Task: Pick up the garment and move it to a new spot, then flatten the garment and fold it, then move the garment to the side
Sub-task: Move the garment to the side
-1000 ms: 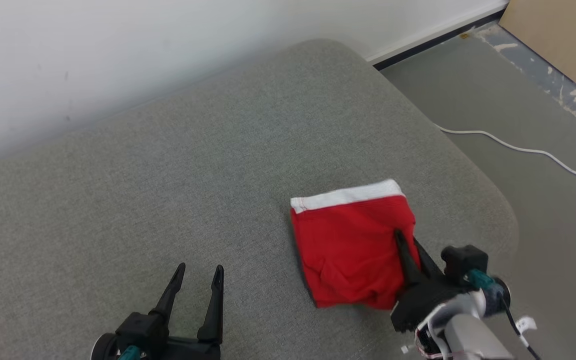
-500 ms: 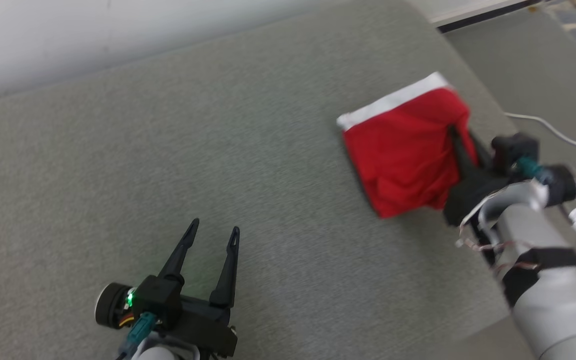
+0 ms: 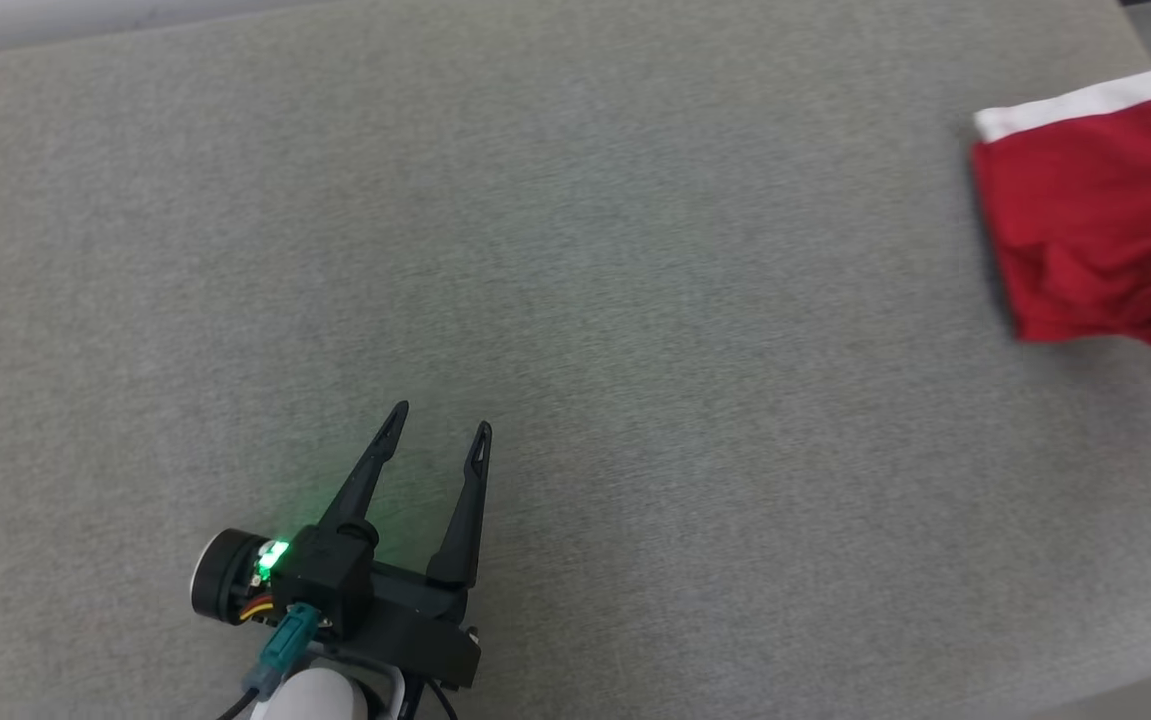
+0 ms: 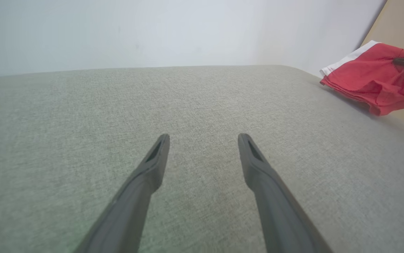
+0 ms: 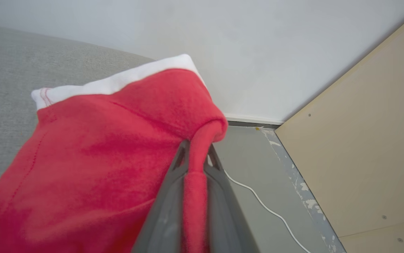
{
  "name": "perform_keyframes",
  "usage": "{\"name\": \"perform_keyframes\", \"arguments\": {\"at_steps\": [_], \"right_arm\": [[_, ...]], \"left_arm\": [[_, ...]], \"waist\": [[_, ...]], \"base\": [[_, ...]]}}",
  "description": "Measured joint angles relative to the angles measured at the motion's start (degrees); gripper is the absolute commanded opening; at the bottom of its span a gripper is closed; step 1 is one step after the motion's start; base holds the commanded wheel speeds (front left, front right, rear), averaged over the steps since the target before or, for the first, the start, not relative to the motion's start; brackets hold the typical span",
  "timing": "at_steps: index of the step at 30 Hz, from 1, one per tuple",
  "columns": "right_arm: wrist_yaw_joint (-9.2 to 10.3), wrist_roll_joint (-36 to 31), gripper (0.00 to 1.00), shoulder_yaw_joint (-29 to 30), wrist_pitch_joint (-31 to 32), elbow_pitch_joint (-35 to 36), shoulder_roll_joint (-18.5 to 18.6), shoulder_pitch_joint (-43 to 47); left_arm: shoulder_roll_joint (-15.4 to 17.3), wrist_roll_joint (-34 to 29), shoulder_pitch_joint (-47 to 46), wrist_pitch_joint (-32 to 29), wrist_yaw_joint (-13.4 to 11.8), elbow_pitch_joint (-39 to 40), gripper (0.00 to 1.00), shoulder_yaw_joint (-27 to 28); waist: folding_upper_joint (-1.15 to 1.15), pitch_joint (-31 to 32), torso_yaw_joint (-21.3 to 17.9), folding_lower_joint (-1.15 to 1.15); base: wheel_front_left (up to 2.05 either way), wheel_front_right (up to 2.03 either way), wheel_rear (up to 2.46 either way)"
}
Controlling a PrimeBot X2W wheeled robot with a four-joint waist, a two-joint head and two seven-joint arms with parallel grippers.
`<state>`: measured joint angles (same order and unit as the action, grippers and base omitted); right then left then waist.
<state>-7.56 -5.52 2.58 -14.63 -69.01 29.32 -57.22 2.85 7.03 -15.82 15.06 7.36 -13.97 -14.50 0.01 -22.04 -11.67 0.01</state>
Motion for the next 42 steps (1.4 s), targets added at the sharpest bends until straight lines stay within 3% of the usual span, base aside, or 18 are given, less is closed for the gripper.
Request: {"name": "perform_keyframes", "arguments": {"at_steps": [5,7,15,20,24,31,37,42], "right_arm": [[0.0,-3.98,0.0,5.87,0.88,-0.91,3.19,-0.66],[0.0,-5.8,1.0,8.8,2.47,-1.26,3.87,-0.68],[0.0,-13.85,1.0,22.12,3.91,2.3,4.58,2.28],[0.0,-17.18,1.0,25.44,0.32,5.6,0.1,3.35],[0.0,-16.15,1.0,22.14,-0.29,8.8,-5.61,3.26],[0.0,-4.79,1.0,12.16,-0.47,21.5,-15.49,11.67],[0.0,1.21,1.0,5.94,-0.48,27.91,-20.51,20.81],[0.0,3.8,1.0,2.75,-0.49,29.33,-22.01,26.72]], "left_arm": [[0.0,-0.75,-0.01,-0.01,0.04,0.29,1.0,0.63],[0.0,-0.97,0.03,-0.01,0.04,0.34,1.0,1.13],[-0.01,-0.81,0.49,-0.01,0.07,0.32,1.0,1.97],[-0.03,-0.24,1.48,-0.01,0.14,0.31,1.0,2.83],[0.0,0.1,2.1,-0.01,-0.31,0.22,1.0,4.07],[-0.01,1.04,4.5,0.0,-1.32,0.01,1.0,6.2],[-0.02,1.64,7.36,0.0,-2.09,-0.45,1.0,8.79],[0.0,1.64,9.18,0.0,-2.3,-1.16,1.0,10.96]], "waist": [[0.0,-1.42,2.46,0.0],[0.0,-1.83,3.12,0.0],[0.0,-1.27,3.83,0.0],[-0.01,0.52,3.78,-0.01],[-0.01,2.15,3.63,-0.01],[-0.01,5.41,3.82,-0.01],[-0.01,8.64,4.73,-0.01],[-0.01,11.3,6.04,-0.02]], "base": [[0.0,0.0,0.0],[0.0,0.0,0.0],[0.0,0.0,0.0],[0.0,0.0,0.0],[0.0,0.0,0.0],[0.0,0.0,0.0],[0.0,0.0,0.0],[0.0,0.0,0.0]]}}
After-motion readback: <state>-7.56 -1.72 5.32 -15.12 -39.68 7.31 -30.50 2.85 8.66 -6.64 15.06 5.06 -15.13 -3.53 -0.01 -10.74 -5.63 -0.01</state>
